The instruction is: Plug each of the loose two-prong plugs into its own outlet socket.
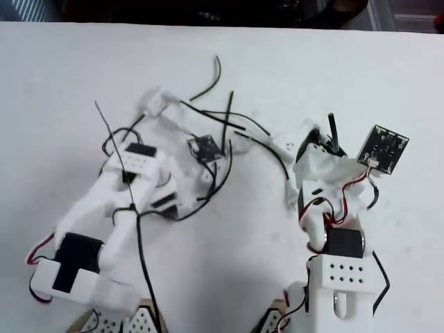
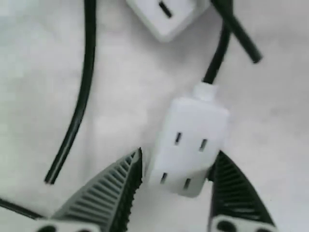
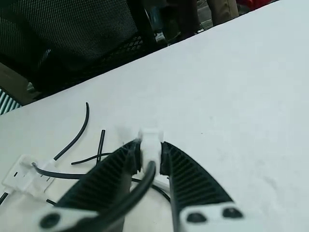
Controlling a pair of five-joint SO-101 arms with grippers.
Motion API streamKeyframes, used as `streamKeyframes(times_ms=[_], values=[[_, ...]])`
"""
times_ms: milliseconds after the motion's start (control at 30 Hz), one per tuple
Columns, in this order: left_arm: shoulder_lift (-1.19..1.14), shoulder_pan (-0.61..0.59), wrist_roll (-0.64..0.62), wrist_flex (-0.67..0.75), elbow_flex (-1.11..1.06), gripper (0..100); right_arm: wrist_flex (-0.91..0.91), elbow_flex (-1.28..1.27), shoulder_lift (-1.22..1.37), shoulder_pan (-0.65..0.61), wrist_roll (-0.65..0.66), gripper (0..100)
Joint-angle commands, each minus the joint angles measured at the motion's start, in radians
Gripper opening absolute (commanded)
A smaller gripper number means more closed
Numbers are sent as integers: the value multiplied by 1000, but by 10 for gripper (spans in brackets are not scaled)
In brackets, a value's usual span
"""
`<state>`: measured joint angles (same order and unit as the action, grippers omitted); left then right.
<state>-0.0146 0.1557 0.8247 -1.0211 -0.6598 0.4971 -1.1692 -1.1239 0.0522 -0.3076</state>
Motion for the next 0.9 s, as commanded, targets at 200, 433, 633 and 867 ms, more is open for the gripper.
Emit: streamKeyframes(times_ms=[200, 433, 633, 867], values=[[56, 205, -347, -41, 11, 93, -21, 9, -16, -5, 3, 17], [87, 237, -439, -153, 61, 190, -18, 9, -16, -5, 3, 18], [286, 180, -425, -267, 95, 312, -16, 9, -16, -5, 3, 18], [607, 58, -364, -374, 86, 312, -5, 11, -16, -54, 5, 18]])
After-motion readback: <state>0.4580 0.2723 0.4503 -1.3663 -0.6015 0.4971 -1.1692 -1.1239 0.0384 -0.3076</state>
